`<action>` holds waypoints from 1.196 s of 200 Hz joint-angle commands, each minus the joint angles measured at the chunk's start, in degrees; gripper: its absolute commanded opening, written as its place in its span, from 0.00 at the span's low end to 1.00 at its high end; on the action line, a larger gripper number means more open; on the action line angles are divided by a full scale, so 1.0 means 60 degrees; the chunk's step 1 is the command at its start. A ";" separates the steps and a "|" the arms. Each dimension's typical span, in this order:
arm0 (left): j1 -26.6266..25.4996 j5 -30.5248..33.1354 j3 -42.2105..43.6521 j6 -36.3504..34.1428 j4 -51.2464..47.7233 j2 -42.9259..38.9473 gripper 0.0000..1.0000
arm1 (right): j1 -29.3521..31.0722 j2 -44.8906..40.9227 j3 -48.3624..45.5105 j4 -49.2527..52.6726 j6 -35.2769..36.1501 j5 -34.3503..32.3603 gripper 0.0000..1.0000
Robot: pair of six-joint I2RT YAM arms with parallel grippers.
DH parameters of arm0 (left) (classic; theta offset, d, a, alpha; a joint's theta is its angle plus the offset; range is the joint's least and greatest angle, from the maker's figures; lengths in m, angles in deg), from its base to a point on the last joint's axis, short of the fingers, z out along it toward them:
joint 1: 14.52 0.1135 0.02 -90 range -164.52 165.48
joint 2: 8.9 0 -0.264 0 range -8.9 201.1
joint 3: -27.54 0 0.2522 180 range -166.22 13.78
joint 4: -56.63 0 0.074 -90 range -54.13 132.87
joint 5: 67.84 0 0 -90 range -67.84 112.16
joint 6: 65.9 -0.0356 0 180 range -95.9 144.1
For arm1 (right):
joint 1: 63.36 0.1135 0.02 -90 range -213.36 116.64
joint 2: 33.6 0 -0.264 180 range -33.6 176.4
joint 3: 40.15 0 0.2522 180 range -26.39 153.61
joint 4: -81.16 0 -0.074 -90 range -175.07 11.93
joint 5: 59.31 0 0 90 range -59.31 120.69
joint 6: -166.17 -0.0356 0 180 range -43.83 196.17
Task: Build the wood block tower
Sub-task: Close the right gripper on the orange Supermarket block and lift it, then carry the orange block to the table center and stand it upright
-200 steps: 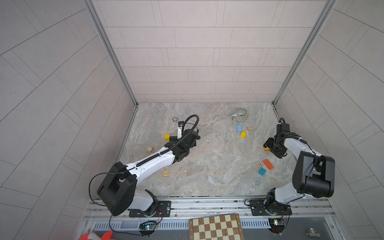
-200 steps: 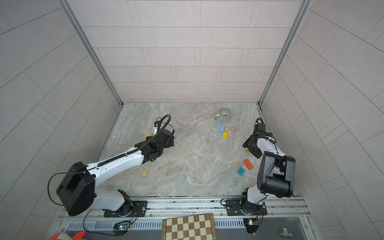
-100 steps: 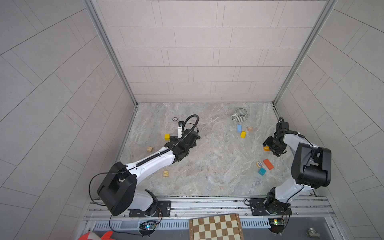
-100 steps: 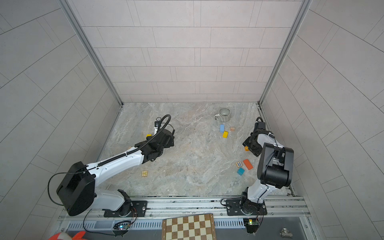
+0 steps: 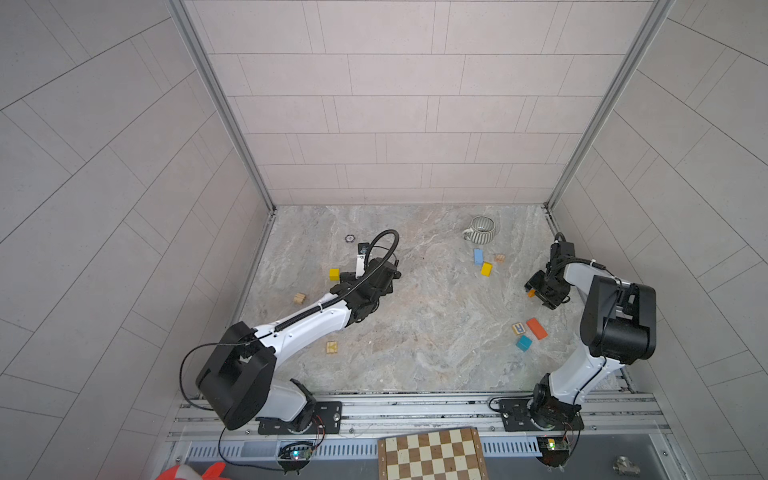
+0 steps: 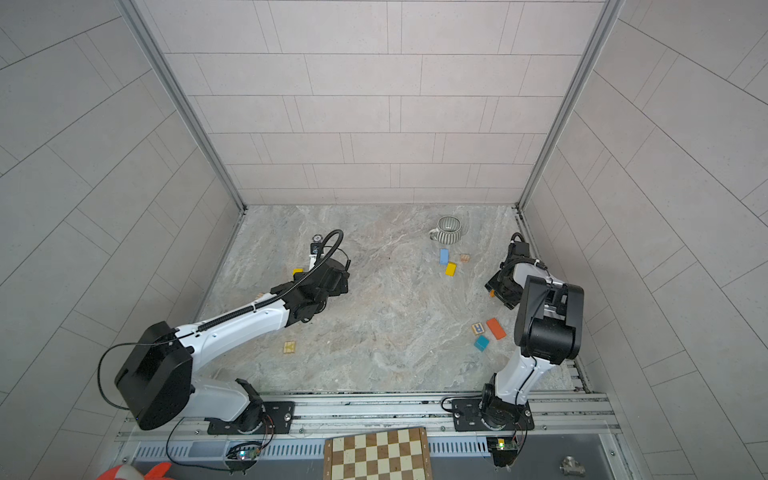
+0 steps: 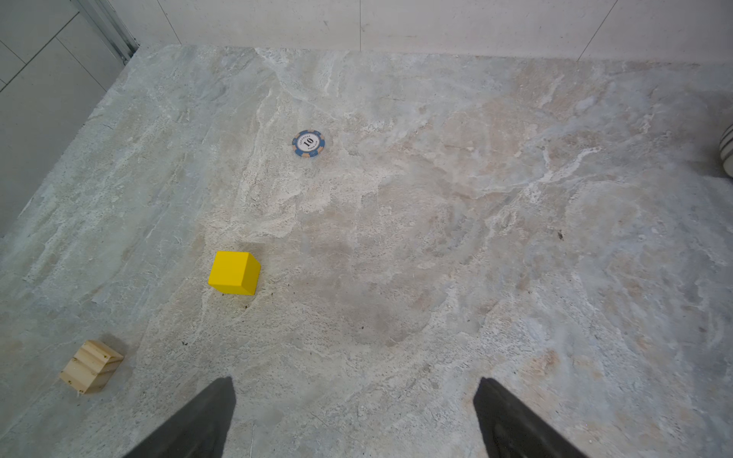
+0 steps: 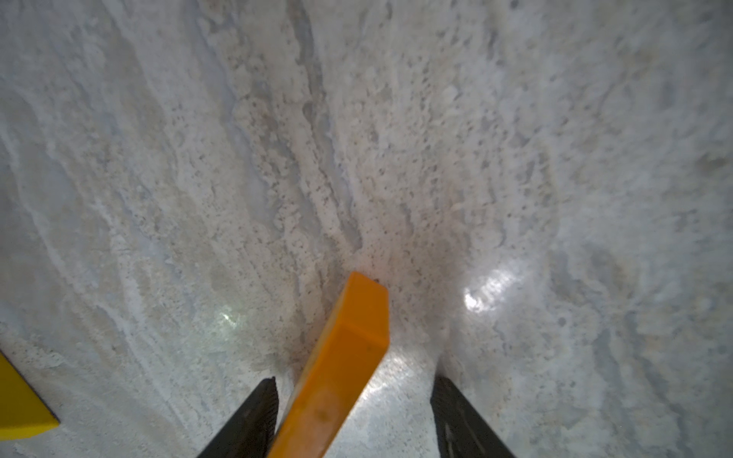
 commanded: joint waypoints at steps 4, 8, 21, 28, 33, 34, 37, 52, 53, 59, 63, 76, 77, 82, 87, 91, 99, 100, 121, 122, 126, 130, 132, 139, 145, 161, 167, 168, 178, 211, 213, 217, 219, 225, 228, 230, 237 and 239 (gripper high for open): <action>0.0021 0.0072 -0.0280 -0.0092 -0.0020 0.0084 1.00 | -0.0041 0.0272 0.0106 0.0117 -0.0028 -0.0307 0.59; 0.0022 0.0084 -0.0285 -0.0106 -0.0020 0.0084 1.00 | -0.0046 0.0282 0.0119 0.0124 -0.0021 -0.0325 0.58; 0.0008 0.0097 -0.0288 -0.0105 -0.0028 0.0112 1.00 | -0.0047 0.0274 0.0200 0.0161 0.0017 -0.0400 0.53; 0.0014 0.0098 -0.0283 -0.0106 -0.0035 0.0103 1.00 | -0.0041 0.0275 0.0220 0.0169 0.0018 -0.0415 0.50; 0.0010 0.0098 -0.0300 -0.0106 -0.0035 0.0115 1.00 | -0.0047 0.0294 0.0237 0.0169 0.0028 -0.0426 0.48; 0.0009 0.0098 -0.0298 -0.0106 -0.0035 0.0122 1.00 | -0.0041 0.0291 0.0237 0.0169 0.0030 -0.0428 0.47; 0.0013 0.0098 -0.0307 -0.0106 -0.0035 0.0122 1.00 | -0.0035 0.0289 0.0248 0.0176 0.0032 -0.0430 0.46; 0.0014 0.0112 -0.0302 -0.0109 -0.0056 0.0140 1.00 | -0.0043 0.0332 0.0296 0.0183 0.0040 -0.0445 0.38; 0.0018 0.0113 -0.0299 -0.0107 -0.0053 0.0134 1.00 | -0.0038 0.0339 0.0296 0.0183 0.0043 -0.0452 0.38; 0.0018 0.0113 -0.0298 -0.0106 -0.0053 0.0128 1.00 | -0.0043 0.0357 0.0324 0.0191 0.0069 -0.0445 0.34; 0.0014 0.0113 -0.0296 -0.0106 -0.0050 0.0128 1.00 | -0.0048 0.0360 0.0337 0.0192 0.0074 -0.0445 0.31; 0.0011 0.0113 -0.0297 -0.0105 -0.0049 0.0129 1.00 | -0.0047 0.0378 0.0332 0.0198 0.0101 -0.0485 0.22; 0.0016 0.0113 -0.0296 -0.0105 -0.0049 0.0129 1.00 | -0.0048 0.0384 0.0336 0.0198 0.0103 -0.0487 0.21; 0.0020 0.0117 -0.0295 -0.0105 -0.0049 0.0128 1.00 | -0.0048 0.0376 0.0326 0.0198 0.0125 -0.0513 0.19; 0.0018 0.0110 -0.0305 -0.0116 -0.0057 0.0128 1.00 | -0.0037 0.0363 0.0325 0.0209 0.0147 -0.0529 0.16; 0.0022 0.0126 -0.0322 -0.0120 -0.0063 0.0117 1.00 | -0.0037 0.0361 0.0323 0.0205 0.0160 -0.0546 0.13; 0.0021 0.0144 -0.0320 -0.0124 -0.0087 0.0107 1.00 | -0.0034 0.0340 0.0324 0.0227 0.0200 -0.0589 0.09; 0.0014 0.0143 -0.0308 -0.0129 -0.0090 0.0110 1.00 | -0.0034 0.0335 0.0325 0.0234 0.0197 -0.0598 0.08; 0.0020 0.0156 -0.0287 -0.0117 -0.0071 0.0067 1.00 | 0.0056 0.0226 0.0310 0.0308 0.0287 -0.0743 0.00; 0.0021 0.0156 -0.0291 -0.0119 -0.0068 0.0061 1.00 | 0.0070 0.0220 0.0310 0.0311 0.0291 -0.0748 0.00; 0.0018 0.0157 -0.0282 -0.0139 -0.0080 0.0055 1.00 | 0.0090 0.0199 0.0314 0.0336 0.0315 -0.0773 0.00; 0.0008 0.0157 -0.0283 -0.0149 -0.0082 0.0055 1.00 | 0.0135 0.0173 0.0330 0.0378 0.0332 -0.0801 0.00; 0.0018 0.0157 -0.0281 -0.0138 -0.0087 0.0037 1.00 | 0.0148 0.0160 0.0326 0.0404 0.0352 -0.0816 0.00; 0.0022 0.0179 -0.0281 -0.0149 -0.0094 0.0017 1.00 | 0.0240 0.0092 0.0353 0.0453 0.0401 -0.0865 0.00; 0.0019 0.0211 -0.0288 -0.0164 -0.0126 -0.0014 1.00 | 0.0364 0.0007 0.0380 0.0532 0.0439 -0.0936 0.00; 0.0009 0.0338 -0.0260 -0.0110 -0.0179 -0.0112 1.00 | 0.0811 -0.0280 0.0476 0.0747 0.0619 -0.1177 0.00; 0.0039 0.0322 -0.0255 -0.0084 -0.0197 -0.0162 1.00 | 0.1020 -0.0380 0.0528 0.0845 0.0692 -0.1262 0.00; 0.0038 0.0313 -0.0253 -0.0087 -0.0196 -0.0163 1.00 | 0.1064 -0.0398 0.0544 0.0858 0.0706 -0.1278 0.00; 0.0124 0.0142 -0.0197 -0.0004 -0.0170 -0.0253 1.00 | 0.1420 -0.0526 0.0628 0.0968 0.0832 -0.1242 0.00; 0.0422 -0.0450 -0.0028 0.0151 -0.0109 -0.0470 1.00 | 0.2554 -0.0869 0.0907 0.1307 0.1137 -0.0744 0.00; 0.0429 -0.0467 -0.0023 0.0160 -0.0127 -0.0501 1.00 | 0.2653 -0.0888 0.0917 0.1321 0.1154 -0.0721 0.00; 0.0442 -0.0473 -0.0031 0.0158 -0.0155 -0.0524 1.00 | 0.2825 -0.0939 0.0927 0.1330 0.1183 -0.0674 0.00; 0.0456 -0.0476 -0.0024 0.0177 -0.0175 -0.0559 1.00 | 0.2911 -0.0961 0.0933 0.1338 0.1210 -0.0649 0.00; 0.0459 -0.0475 0.0001 0.0187 -0.0206 -0.0628 1.00 | 0.3216 -0.1033 0.0933 0.1315 0.1257 -0.0562 0.00; 0.0461 -0.0462 0.0005 0.0195 -0.0223 -0.0673 1.00 | 0.3352 -0.1064 0.0936 0.1292 0.1275 -0.0498 0.00; 0.0472 -0.0459 0.0022 0.0208 -0.0239 -0.0713 1.00 | 0.3449 -0.1091 0.0928 0.1277 0.1280 -0.0440 0.00; 0.0465 -0.0444 0.0052 0.0284 -0.0279 -0.0818 1.00 | 0.3803 -0.1134 0.0946 0.1201 0.1312 -0.0233 0.00; 0.0462 -0.0444 0.0055 0.0307 -0.0290 -0.0863 1.00 | 0.3895 -0.1137 0.0953 0.1177 0.1319 -0.0157 0.00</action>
